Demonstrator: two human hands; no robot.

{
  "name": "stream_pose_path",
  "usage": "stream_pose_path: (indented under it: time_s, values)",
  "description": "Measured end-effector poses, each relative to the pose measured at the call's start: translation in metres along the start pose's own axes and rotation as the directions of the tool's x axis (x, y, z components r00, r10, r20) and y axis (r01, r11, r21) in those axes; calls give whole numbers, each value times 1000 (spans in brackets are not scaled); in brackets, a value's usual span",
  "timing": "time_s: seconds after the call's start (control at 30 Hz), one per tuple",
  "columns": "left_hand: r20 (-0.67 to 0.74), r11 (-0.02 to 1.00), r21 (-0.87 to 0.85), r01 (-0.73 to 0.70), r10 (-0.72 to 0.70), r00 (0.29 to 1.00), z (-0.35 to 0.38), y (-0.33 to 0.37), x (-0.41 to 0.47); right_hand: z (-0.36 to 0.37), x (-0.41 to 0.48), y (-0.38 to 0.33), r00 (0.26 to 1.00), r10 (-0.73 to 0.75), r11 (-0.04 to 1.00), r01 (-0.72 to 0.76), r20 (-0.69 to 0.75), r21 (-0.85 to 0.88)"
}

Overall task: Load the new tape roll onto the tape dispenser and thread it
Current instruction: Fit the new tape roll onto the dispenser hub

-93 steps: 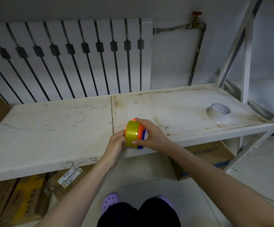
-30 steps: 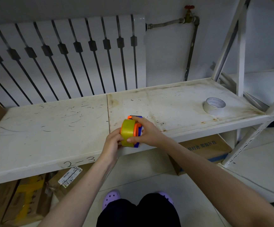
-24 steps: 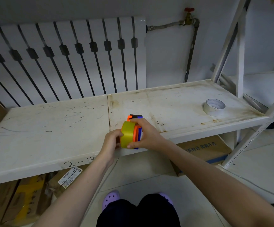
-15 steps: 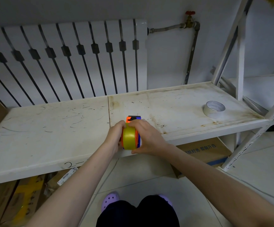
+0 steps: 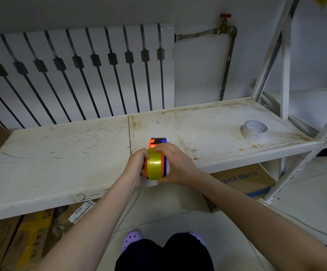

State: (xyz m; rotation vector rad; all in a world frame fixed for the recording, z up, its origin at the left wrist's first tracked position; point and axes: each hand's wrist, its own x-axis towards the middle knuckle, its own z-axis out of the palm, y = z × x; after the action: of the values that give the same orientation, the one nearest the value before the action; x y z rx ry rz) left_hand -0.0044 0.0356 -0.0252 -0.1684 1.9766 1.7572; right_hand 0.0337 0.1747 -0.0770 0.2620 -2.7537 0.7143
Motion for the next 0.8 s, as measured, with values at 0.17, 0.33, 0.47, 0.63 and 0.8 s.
stream_pose_path:
  time_s: [0.17, 0.33, 0.47, 0.63, 0.8]
  values:
    - [27, 996, 84, 18, -20, 999, -1, 4, -5, -2, 1, -1, 1000, 28, 999, -28, -2, 21]
    - [56, 998, 55, 13, -16, 998, -6, 2, -2, -3, 2, 1, 999, 44, 999, -45, 10, 23]
    - [23, 998, 64, 15, -17, 1000, -1, 10, -1, -1, 2, -1, 999, 54, 998, -54, -4, 27]
    - [25, 998, 49, 45, -46, 999, 3, 13, -1, -2, 4, -2, 997, 71, 997, -72, 9, 36]
    - [6, 998, 43, 54, -54, 999, 3, 16, -1, -11, 7, -3, 994, 70, 993, -77, 83, 86]
